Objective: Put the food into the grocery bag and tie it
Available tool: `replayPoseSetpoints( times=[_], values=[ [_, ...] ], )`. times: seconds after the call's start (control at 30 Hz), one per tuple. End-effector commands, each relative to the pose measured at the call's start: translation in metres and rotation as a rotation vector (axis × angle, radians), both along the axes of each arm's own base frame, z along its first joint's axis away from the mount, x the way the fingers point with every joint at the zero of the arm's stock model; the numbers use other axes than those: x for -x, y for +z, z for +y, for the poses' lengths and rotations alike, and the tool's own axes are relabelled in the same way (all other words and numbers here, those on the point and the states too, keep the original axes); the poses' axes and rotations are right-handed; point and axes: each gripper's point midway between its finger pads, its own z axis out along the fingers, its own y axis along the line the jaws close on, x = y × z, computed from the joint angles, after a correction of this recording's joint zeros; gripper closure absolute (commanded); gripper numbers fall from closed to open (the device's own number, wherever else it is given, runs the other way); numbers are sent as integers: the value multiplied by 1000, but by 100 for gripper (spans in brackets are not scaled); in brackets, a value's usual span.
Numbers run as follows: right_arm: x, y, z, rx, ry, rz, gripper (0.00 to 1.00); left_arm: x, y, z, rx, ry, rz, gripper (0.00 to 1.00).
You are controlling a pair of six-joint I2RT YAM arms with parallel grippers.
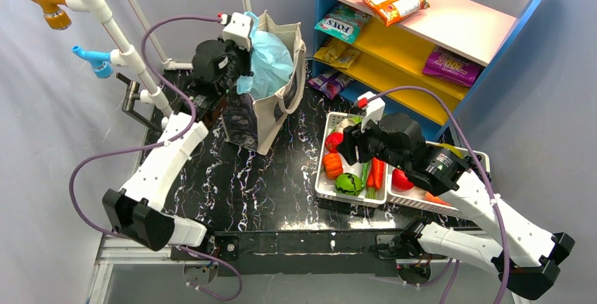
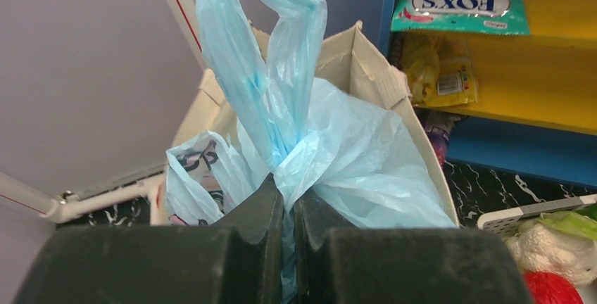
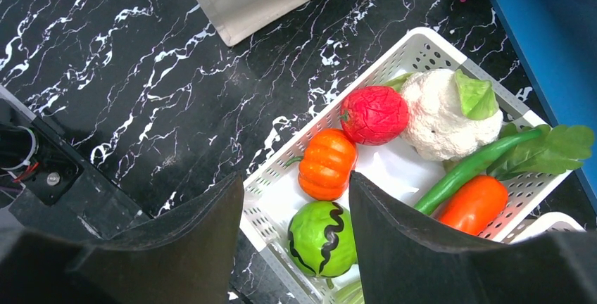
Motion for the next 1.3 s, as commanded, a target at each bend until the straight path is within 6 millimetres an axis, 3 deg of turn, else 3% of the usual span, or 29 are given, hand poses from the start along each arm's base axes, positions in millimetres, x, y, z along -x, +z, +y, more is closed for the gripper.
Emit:
replayPoseSetpoints(
  times=[0.0, 0.43, 0.67, 0.8, 1.0, 1.1, 1.17, 1.27],
  values=[
    [-4, 29, 9, -55, 34, -60, 37, -15, -40, -8, 24, 17, 131, 100],
    [-6, 23, -8, -47, -22, -59, 36, -44, -141, -8, 34, 118, 435, 100],
    [-7, 23, -12, -51, -39, -59, 37, -58, -185, -15, 46, 119, 582, 100],
    [-7, 22, -14, -51, -42, -60, 36, -53, -203, -11, 62, 130, 709, 100],
    [-7, 20, -9, -59, -18, -64, 37, -23, -209, -5, 101, 188, 894, 100],
    [-10, 20, -5, -52, 0, -66, 37, -8, -195, -13, 161, 135, 898, 97],
    [-10, 22, -2, -59, 12, -69, 37, -3, -176, -11, 171, 123, 856, 78],
    [-11, 22, 3, -67, 27, -67, 37, 1, -136, -8, 168, 91, 761, 40]
  ],
)
